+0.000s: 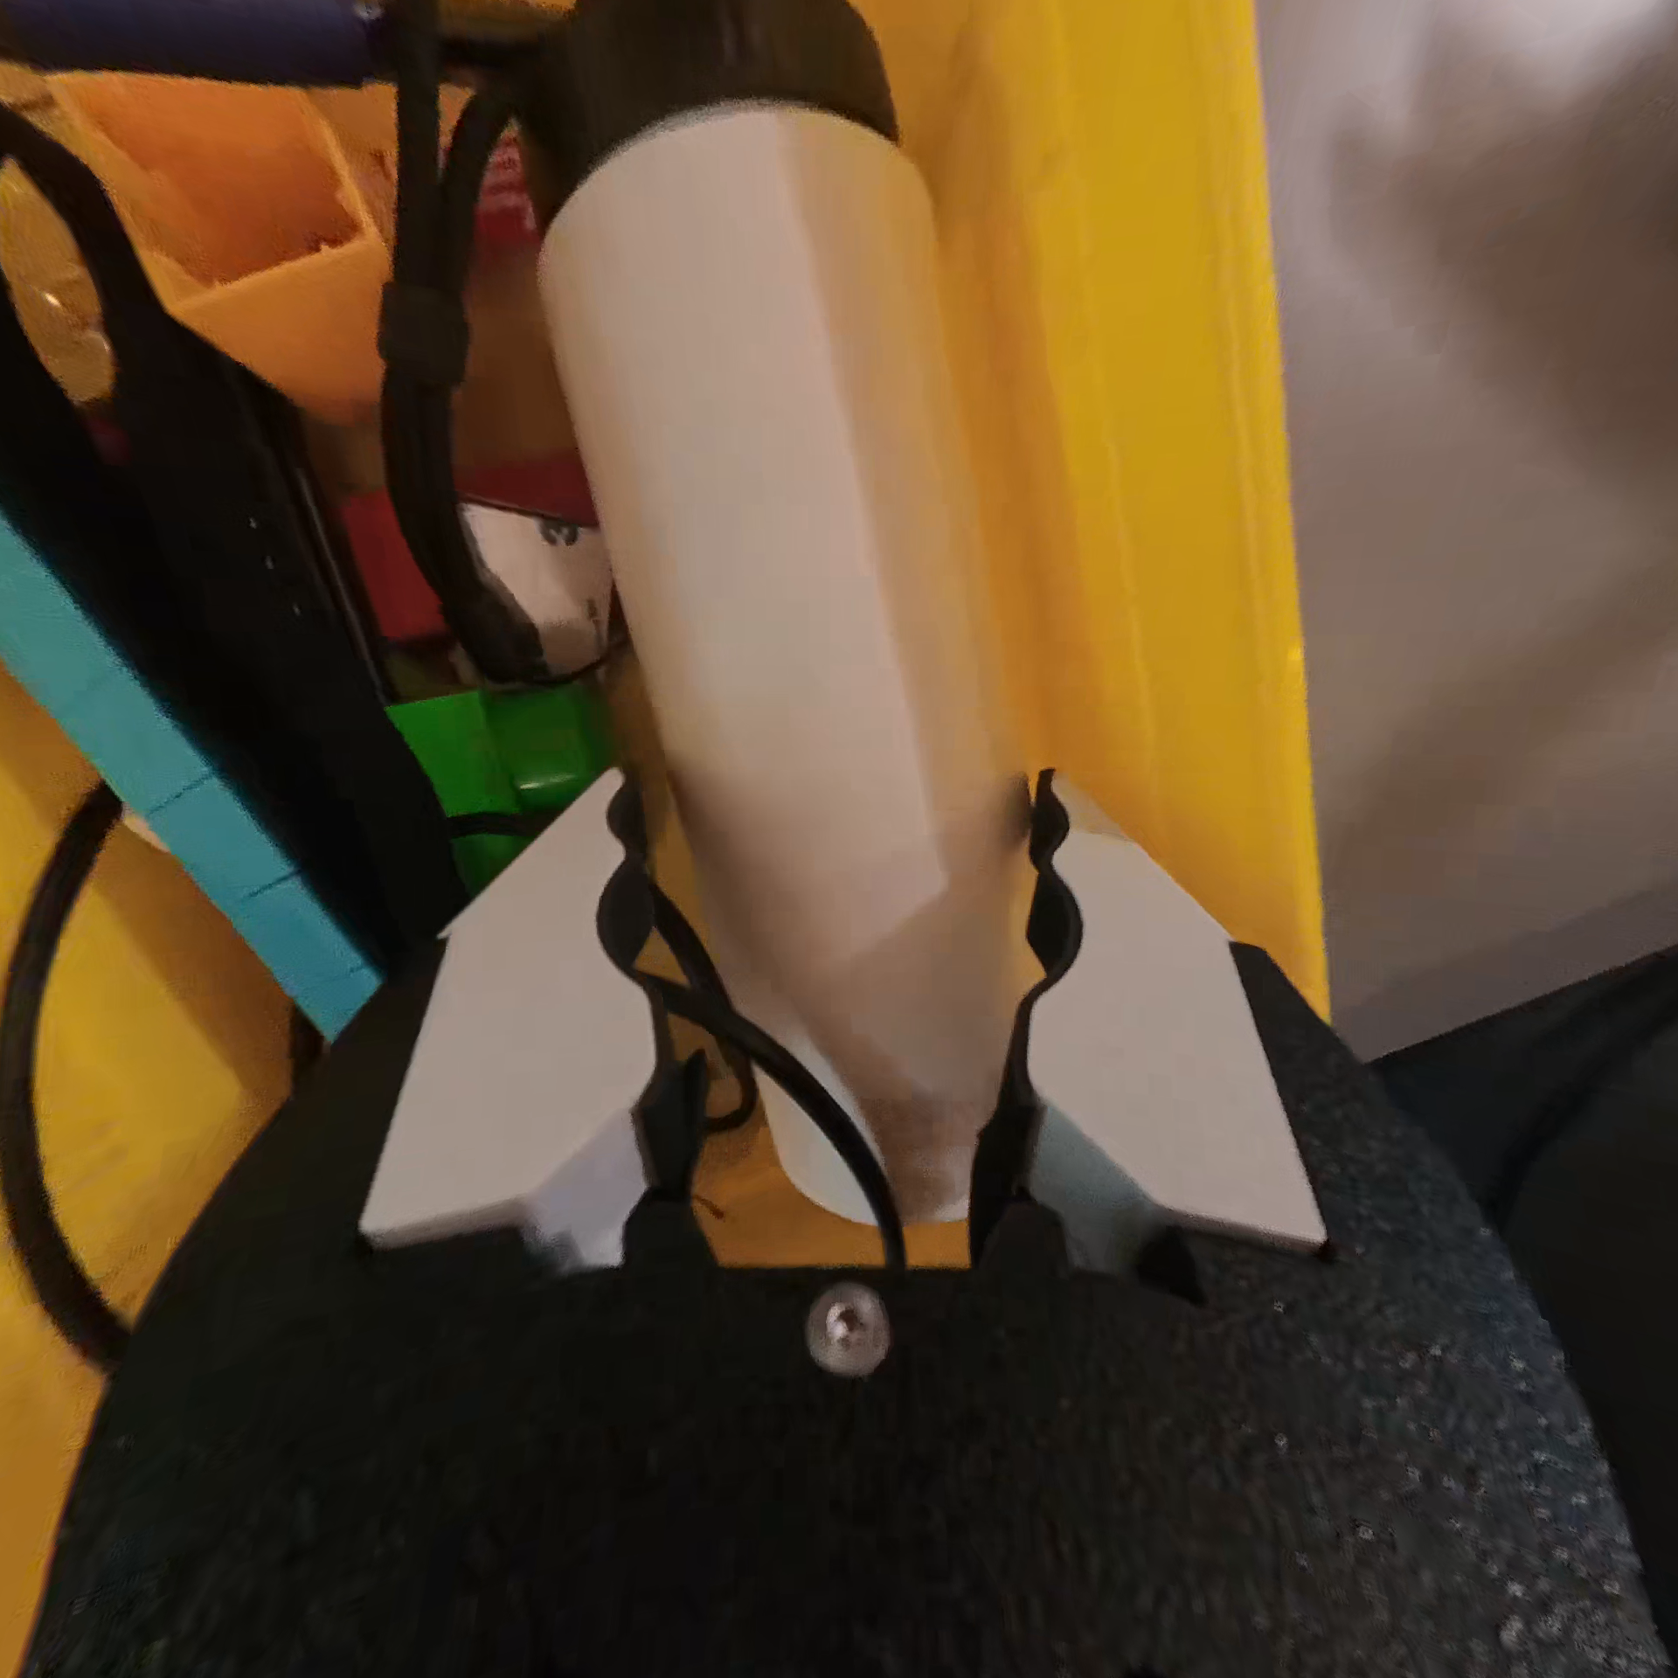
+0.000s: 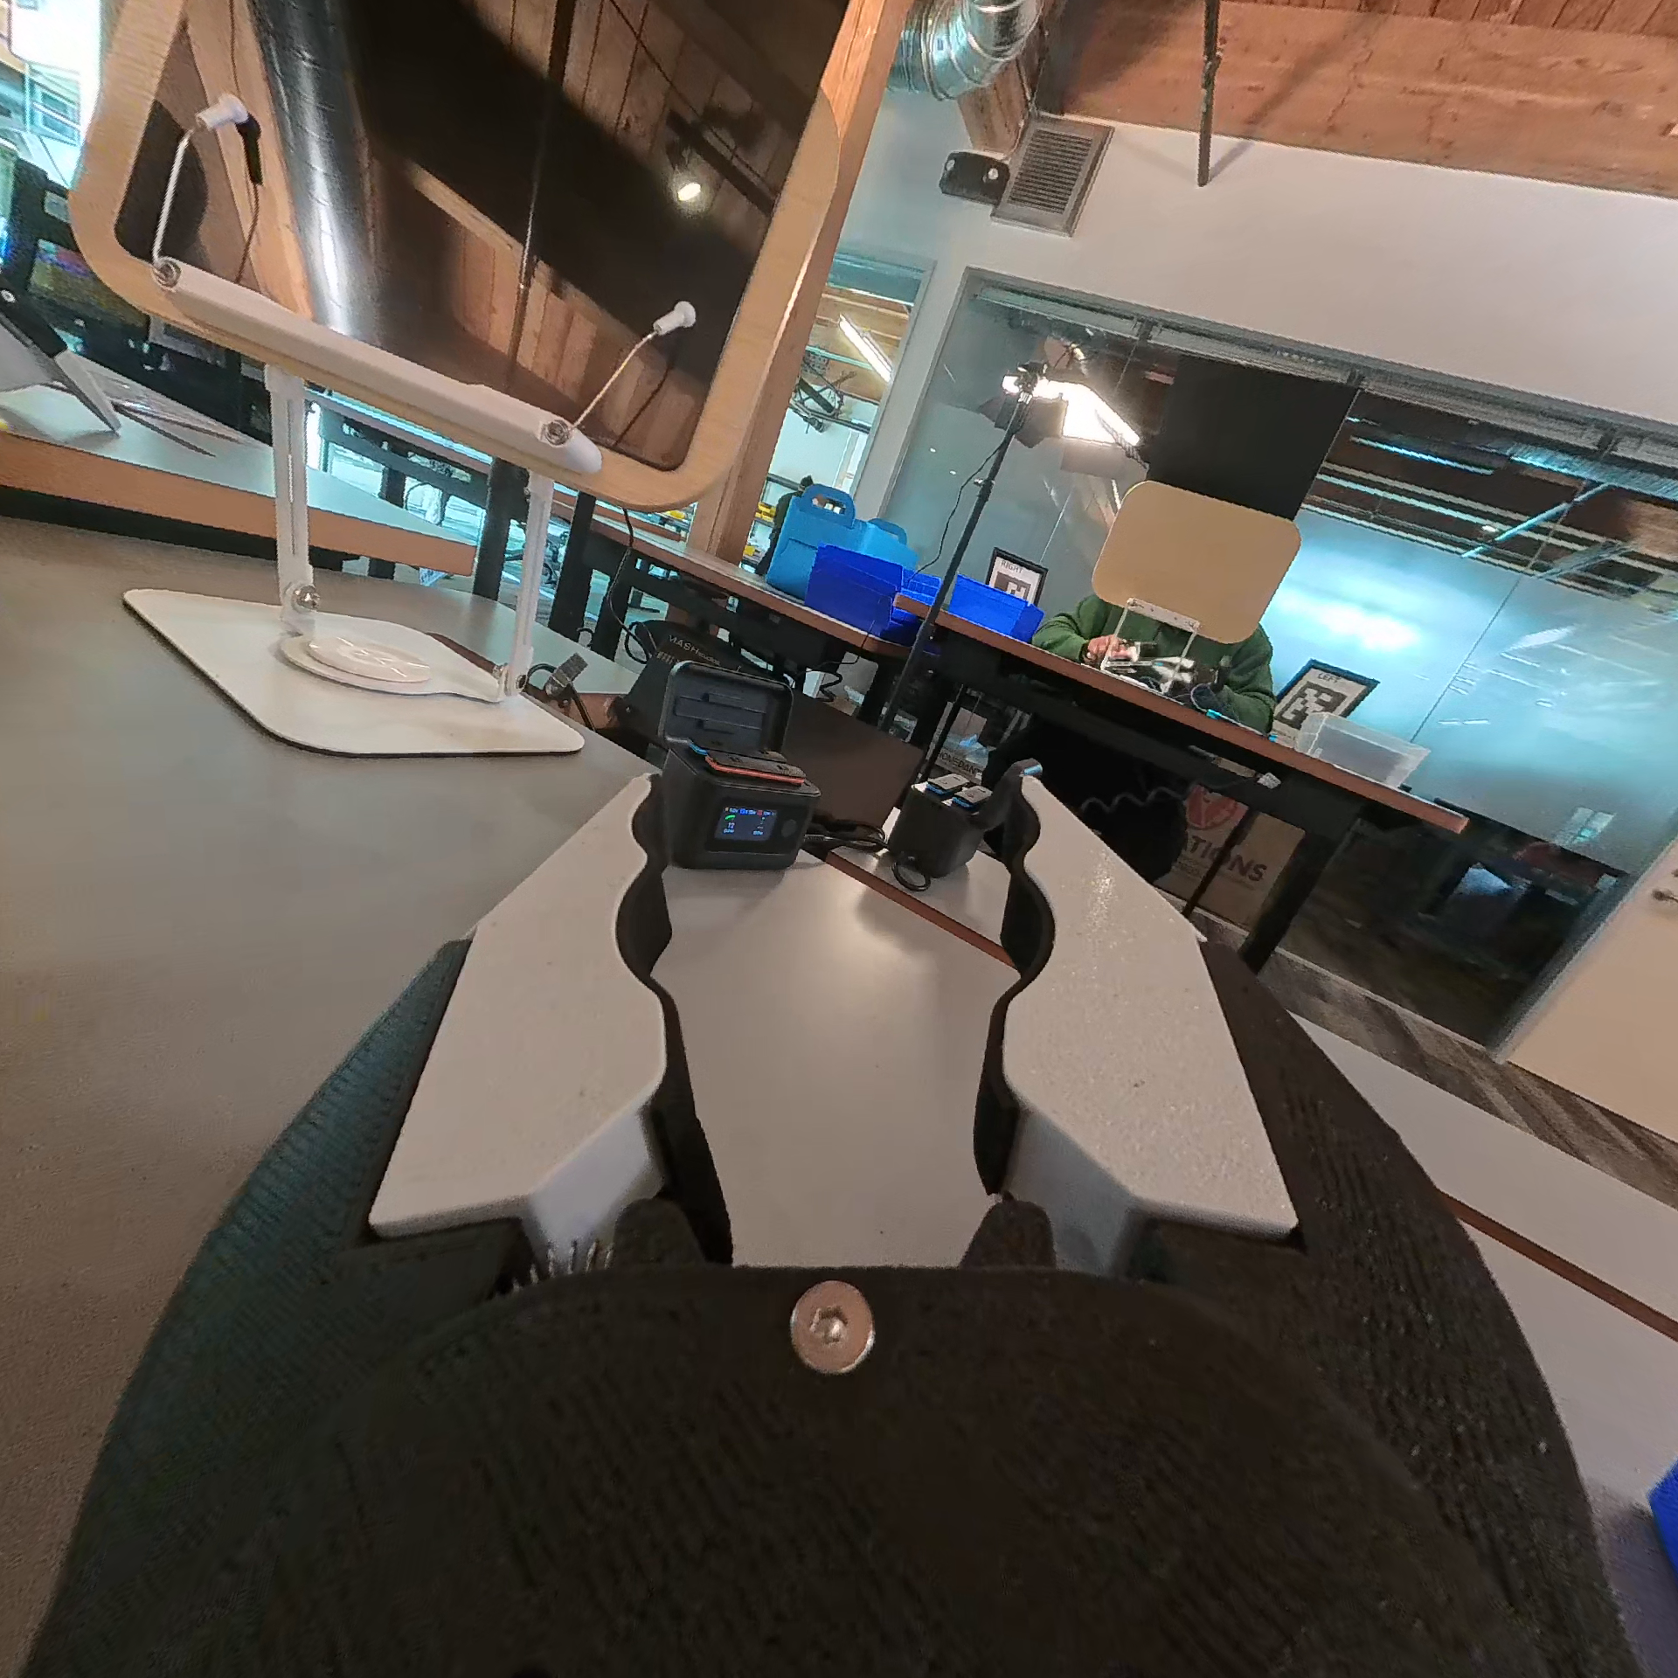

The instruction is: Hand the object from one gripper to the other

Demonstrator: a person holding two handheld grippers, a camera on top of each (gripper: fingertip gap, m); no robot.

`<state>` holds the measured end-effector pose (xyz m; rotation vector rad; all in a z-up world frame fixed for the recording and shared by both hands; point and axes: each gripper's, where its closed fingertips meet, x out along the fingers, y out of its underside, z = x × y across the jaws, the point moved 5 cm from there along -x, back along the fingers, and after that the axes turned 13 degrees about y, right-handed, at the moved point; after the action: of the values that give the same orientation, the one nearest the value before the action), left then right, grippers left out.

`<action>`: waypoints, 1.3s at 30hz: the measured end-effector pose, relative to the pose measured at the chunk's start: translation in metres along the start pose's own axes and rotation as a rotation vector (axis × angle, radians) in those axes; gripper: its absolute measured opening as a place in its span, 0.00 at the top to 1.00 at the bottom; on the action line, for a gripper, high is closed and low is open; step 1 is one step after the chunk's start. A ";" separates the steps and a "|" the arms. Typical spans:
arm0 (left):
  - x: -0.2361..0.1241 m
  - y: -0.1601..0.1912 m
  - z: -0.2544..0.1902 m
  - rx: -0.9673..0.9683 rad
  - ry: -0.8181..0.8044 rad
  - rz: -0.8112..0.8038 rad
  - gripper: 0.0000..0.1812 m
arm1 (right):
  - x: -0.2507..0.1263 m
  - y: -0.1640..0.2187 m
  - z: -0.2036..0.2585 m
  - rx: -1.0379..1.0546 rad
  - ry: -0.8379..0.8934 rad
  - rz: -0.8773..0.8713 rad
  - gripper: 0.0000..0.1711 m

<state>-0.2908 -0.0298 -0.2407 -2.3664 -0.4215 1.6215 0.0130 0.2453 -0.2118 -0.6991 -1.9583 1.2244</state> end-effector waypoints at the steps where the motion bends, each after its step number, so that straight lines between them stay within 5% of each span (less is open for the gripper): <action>1: 0.002 0.000 0.002 -0.001 -0.021 0.046 0.51 | 0.000 0.000 0.000 -0.001 0.000 0.000 0.57; 8: 0.024 0.004 0.014 0.174 -0.290 0.345 0.48 | 0.000 0.000 0.003 -0.018 -0.010 0.001 0.57; 13: 0.017 0.005 0.018 0.205 -0.313 0.264 0.51 | 0.000 0.000 0.005 -0.030 -0.018 0.002 0.58; 22: -0.053 -0.013 -0.008 0.228 -0.322 -0.309 0.51 | 0.002 0.002 0.010 -0.074 -0.030 0.004 0.58; 28: -0.097 -0.066 -0.089 0.430 -0.142 -0.783 0.51 | 0.002 0.002 0.014 -0.108 -0.039 0.006 0.59; 33: -0.089 -0.118 -0.145 0.580 -0.023 -0.938 0.51 | 0.000 0.002 0.014 -0.102 -0.048 0.001 0.59; 39: -0.031 -0.172 -0.198 0.632 0.422 -1.111 0.51 | -0.002 -0.001 0.008 -0.032 -0.046 -0.011 0.59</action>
<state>-0.1338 0.1119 -0.0823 -1.4396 -0.7824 0.5824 0.0075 0.2394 -0.2136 -0.6812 -2.0208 1.2149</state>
